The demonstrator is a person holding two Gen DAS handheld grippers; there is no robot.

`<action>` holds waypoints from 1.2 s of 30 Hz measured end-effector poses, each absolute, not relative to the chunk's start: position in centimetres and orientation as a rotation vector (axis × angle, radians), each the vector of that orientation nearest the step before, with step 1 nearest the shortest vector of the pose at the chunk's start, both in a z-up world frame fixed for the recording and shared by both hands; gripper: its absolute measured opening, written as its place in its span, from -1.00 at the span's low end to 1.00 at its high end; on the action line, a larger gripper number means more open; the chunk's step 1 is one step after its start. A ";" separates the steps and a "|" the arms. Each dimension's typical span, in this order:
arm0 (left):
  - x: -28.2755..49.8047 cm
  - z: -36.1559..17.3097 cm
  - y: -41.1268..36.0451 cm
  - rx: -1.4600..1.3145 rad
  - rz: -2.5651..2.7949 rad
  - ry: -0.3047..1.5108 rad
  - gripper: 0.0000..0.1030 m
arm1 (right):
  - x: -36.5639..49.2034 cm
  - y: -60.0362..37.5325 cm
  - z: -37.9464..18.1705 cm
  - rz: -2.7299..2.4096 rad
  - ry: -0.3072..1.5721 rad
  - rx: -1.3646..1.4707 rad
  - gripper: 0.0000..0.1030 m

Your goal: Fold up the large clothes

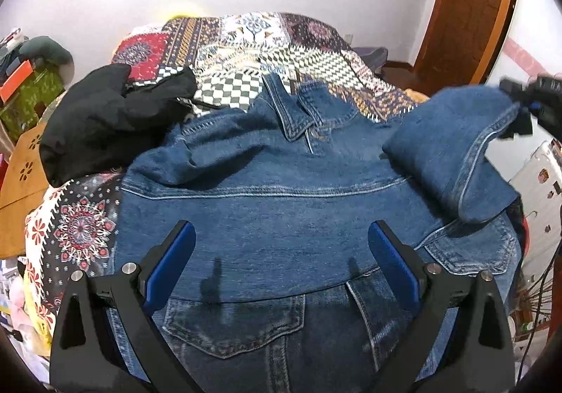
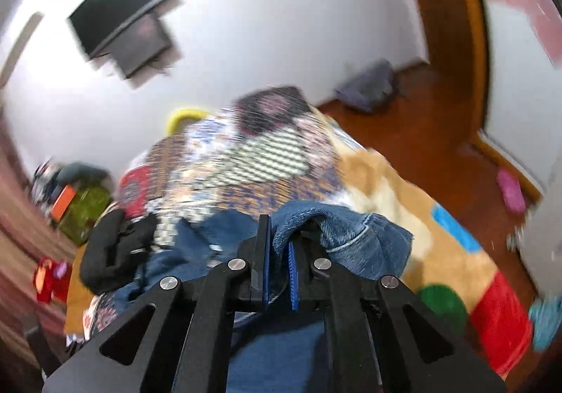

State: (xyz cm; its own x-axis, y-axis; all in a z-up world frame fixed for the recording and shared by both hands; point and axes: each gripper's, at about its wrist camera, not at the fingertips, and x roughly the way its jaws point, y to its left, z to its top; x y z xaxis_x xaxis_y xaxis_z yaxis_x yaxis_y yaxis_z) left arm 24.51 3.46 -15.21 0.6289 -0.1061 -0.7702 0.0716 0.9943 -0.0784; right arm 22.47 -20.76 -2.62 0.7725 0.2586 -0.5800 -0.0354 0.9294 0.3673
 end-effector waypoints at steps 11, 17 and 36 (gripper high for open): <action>20.5 -12.7 9.2 -0.077 -0.083 0.791 0.93 | 22.2 -5.1 -4.2 0.485 0.767 0.145 -0.86; 18.7 -14.7 14.3 -0.177 -0.004 0.844 0.93 | 21.7 1.3 -10.4 0.624 0.993 0.020 -0.86; 19.1 -17.7 12.2 -0.239 -0.114 0.970 0.93 | 18.5 -3.0 -7.8 0.604 0.926 -0.093 0.00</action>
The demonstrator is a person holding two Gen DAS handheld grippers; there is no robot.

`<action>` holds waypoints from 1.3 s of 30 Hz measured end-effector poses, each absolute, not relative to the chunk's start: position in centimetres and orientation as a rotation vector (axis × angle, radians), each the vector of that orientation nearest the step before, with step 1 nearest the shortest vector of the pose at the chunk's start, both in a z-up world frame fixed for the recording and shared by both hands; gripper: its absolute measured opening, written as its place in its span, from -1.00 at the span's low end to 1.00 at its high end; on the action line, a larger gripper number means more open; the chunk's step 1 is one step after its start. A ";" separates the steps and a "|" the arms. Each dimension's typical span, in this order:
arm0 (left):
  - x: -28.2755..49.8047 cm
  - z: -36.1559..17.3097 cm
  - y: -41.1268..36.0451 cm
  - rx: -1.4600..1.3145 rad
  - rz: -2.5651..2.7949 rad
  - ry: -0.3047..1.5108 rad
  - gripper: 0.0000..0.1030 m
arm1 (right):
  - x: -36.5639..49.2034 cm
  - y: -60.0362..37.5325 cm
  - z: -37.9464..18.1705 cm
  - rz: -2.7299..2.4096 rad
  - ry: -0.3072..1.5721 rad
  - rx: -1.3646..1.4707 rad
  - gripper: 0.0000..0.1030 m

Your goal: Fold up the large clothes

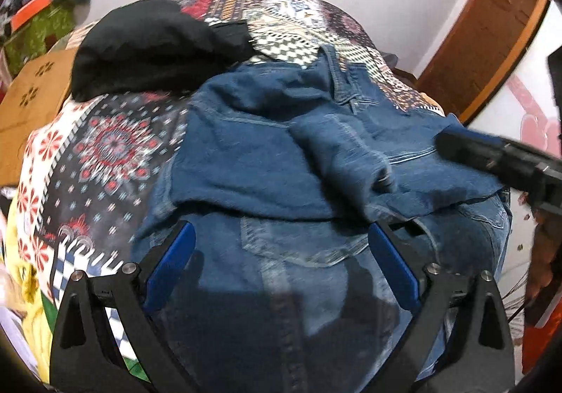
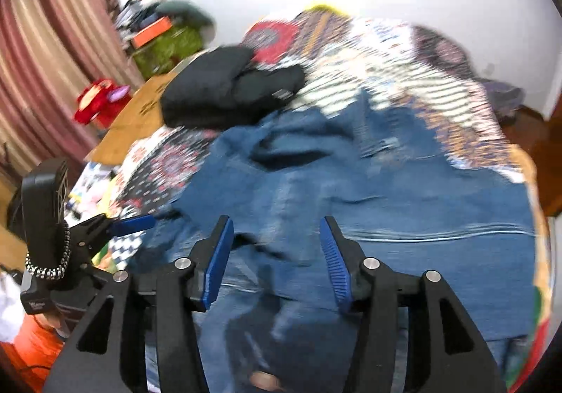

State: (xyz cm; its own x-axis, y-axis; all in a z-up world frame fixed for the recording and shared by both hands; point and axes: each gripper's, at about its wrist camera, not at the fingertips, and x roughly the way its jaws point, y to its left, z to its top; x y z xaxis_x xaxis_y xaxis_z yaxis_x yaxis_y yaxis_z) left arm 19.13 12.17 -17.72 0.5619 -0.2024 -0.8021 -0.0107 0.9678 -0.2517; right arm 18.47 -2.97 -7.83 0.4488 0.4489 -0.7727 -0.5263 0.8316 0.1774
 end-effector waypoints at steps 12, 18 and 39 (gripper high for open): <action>26.0 -21.1 5.3 0.089 -0.088 1.080 0.93 | 20.1 -18.6 -7.3 0.212 0.858 0.069 0.13; 28.0 -22.0 5.4 0.144 -0.078 1.084 0.91 | 20.1 -22.8 -8.9 0.118 0.891 0.120 0.13; 29.4 -10.1 10.5 -0.037 -0.065 0.729 -0.50 | 20.9 -21.9 -10.4 0.165 0.931 0.119 0.13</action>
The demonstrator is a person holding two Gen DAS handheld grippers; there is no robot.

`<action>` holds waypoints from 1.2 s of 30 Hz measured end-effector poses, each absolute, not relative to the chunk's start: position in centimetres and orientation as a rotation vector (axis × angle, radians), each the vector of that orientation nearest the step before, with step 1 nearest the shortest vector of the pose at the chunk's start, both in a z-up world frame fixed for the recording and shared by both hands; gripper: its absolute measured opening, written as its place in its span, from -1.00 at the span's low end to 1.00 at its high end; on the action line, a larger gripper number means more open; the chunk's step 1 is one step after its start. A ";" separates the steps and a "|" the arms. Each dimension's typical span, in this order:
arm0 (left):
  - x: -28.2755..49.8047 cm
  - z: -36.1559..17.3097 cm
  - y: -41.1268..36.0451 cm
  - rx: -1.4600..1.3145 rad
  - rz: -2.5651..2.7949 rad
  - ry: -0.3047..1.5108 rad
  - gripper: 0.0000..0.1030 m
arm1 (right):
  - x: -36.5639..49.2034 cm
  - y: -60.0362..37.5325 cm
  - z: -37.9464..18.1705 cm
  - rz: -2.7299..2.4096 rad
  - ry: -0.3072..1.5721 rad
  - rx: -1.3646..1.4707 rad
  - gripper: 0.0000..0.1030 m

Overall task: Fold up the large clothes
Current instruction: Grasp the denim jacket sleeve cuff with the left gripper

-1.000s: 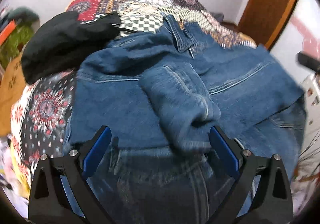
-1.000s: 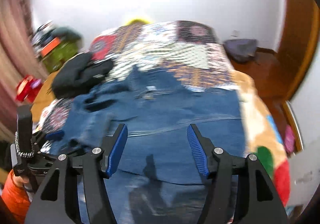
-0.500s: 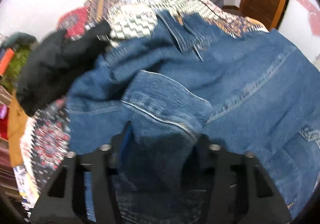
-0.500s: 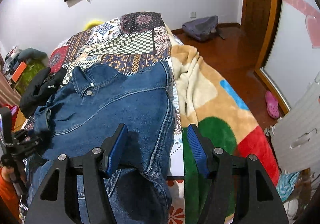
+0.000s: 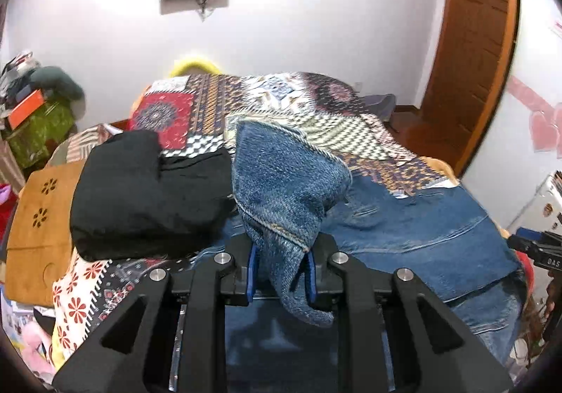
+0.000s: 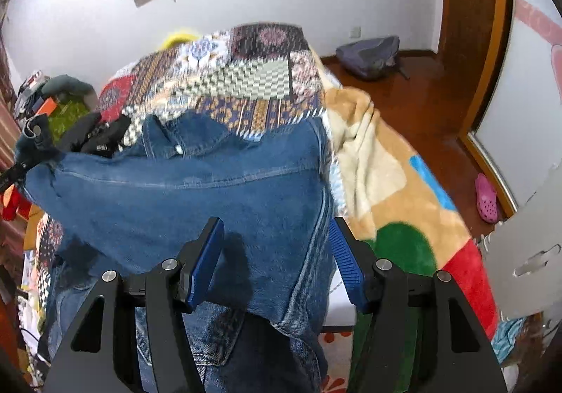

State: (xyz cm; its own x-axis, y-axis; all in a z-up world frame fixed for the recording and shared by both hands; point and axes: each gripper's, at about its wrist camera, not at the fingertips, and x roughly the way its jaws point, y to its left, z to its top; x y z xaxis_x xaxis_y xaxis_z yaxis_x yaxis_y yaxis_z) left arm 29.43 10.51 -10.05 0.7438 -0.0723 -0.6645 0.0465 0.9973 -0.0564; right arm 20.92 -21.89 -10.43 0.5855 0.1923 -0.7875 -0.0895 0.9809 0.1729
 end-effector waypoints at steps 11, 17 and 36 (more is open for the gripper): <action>28.3 -21.4 17.3 -0.049 0.164 1.017 -0.08 | 20.9 -22.5 -12.3 0.164 0.995 0.196 0.29; 26.4 -21.5 18.6 -0.084 0.190 1.055 0.14 | 21.3 -22.8 -11.8 0.172 1.013 0.225 0.30; 32.9 -23.4 20.6 -0.398 -0.113 1.121 0.79 | 30.6 -25.8 -13.8 0.300 1.138 0.374 0.01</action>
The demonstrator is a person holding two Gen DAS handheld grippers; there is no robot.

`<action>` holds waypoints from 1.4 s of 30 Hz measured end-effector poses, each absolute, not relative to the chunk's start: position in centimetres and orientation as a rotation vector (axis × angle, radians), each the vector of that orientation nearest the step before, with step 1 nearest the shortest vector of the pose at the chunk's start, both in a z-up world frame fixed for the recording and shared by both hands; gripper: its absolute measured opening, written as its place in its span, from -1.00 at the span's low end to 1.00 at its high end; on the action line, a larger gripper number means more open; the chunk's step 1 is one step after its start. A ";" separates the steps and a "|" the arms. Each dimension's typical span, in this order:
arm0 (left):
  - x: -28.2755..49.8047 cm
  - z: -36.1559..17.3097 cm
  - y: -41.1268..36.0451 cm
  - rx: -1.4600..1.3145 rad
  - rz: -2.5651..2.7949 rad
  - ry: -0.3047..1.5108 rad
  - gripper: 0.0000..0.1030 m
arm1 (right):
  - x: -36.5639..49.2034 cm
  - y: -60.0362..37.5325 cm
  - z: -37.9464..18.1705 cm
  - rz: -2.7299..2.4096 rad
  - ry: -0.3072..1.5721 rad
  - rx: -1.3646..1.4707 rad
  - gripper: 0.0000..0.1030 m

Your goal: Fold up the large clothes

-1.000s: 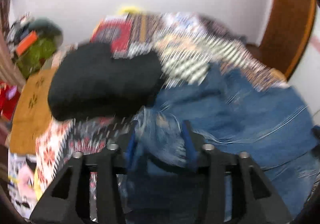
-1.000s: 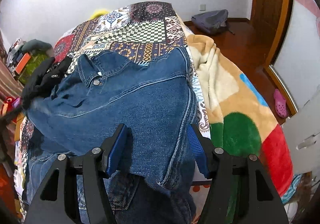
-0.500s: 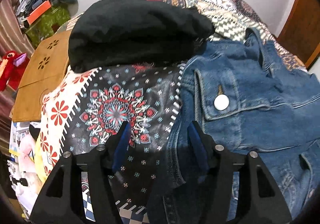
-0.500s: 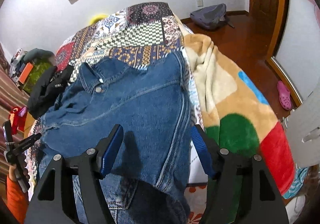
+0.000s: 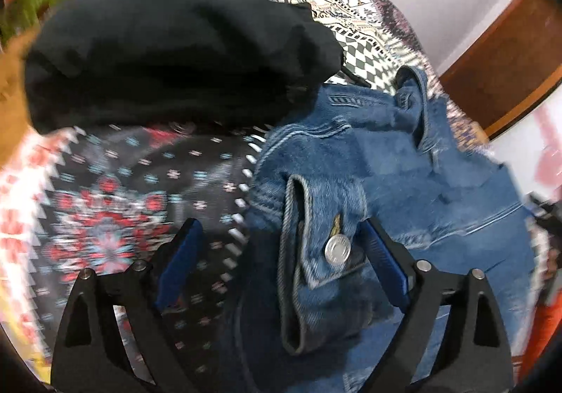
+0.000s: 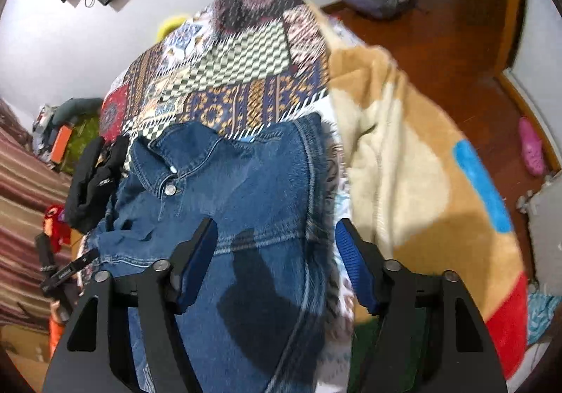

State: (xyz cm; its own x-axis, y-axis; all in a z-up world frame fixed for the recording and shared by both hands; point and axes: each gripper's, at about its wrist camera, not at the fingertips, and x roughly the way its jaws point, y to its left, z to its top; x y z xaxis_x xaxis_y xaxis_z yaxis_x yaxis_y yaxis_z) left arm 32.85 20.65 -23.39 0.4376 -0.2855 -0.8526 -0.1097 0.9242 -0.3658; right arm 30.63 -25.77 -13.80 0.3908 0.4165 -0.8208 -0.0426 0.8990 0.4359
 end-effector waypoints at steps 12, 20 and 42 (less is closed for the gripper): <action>35.4 -23.8 17.0 -0.323 -0.208 1.124 0.62 | 32.6 -24.4 -15.7 0.305 1.178 0.332 -0.67; 33.2 -19.1 14.4 -0.175 -0.118 1.052 -0.32 | 30.2 -23.4 -9.7 0.339 1.000 0.244 -0.77; 35.8 -1.3 12.2 -0.227 -0.185 0.713 -0.42 | 34.1 -20.8 3.3 0.379 0.721 0.182 -0.78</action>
State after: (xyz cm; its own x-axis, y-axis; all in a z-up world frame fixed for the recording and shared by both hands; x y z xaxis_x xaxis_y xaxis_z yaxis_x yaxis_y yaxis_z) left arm 35.79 12.15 -1.28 0.7421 -0.2440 -0.6243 0.0901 0.9593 -0.2677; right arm 34.12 -20.84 3.29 0.6873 0.3984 -0.6073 -0.2750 0.9166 0.2901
